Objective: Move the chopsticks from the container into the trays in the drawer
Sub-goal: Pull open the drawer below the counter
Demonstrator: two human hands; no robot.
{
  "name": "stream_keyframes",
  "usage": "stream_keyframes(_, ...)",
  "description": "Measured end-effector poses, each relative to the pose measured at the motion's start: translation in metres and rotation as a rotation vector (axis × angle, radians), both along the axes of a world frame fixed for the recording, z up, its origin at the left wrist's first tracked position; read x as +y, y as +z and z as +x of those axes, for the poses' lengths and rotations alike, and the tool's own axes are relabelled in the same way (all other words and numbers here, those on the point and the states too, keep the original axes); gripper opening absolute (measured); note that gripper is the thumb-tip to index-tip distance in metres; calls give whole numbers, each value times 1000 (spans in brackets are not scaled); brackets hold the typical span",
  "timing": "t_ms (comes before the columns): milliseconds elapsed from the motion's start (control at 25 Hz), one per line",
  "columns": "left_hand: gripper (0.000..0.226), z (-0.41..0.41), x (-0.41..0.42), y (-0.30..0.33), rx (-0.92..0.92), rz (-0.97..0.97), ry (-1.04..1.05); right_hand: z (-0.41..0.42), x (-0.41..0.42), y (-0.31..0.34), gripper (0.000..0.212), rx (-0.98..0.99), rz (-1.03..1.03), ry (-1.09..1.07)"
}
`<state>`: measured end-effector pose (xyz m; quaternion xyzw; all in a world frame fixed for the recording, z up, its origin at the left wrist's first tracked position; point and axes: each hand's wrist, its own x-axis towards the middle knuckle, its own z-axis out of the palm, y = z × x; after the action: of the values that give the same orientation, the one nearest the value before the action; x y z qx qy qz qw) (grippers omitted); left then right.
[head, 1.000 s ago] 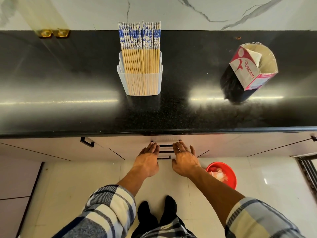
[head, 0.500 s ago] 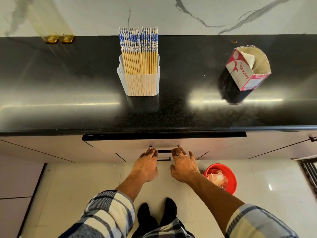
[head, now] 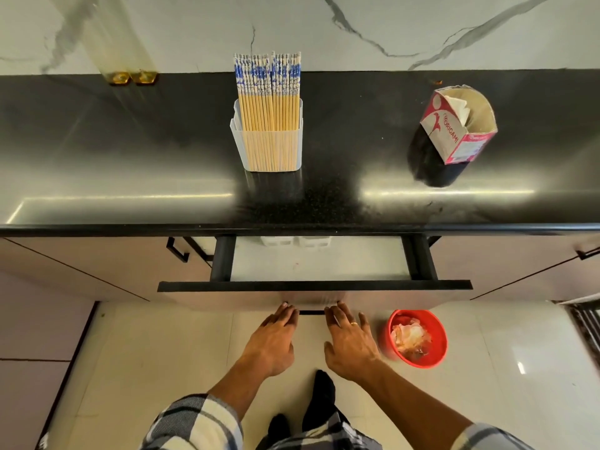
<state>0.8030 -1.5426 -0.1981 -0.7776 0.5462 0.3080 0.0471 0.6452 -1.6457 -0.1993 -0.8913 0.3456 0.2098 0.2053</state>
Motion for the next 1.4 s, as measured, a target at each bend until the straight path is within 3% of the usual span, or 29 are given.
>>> stream_keyframes(840, 74, -87, 142, 3, 77, 45, -111, -91, 149, 7, 78, 68, 18, -59)
stream_keyframes(1160, 77, -100, 159, -4, 125, 130, -150, -112, 175, -11, 75, -46, -59, -70)
stream_keyframes(1200, 76, -101, 160, -6, 126, 142, -167, -115, 178, -16, 78, -91, -104, -58)
stream_keyframes(1280, 72, -101, 161, -8, 141, 161, -189, -119, 177, -17, 83, -23, -6, -91)
stream_keyframes(1400, 66, -102, 167, -16, 143, 141, -195, -128, 181, -41, 79, -86, -84, -98)
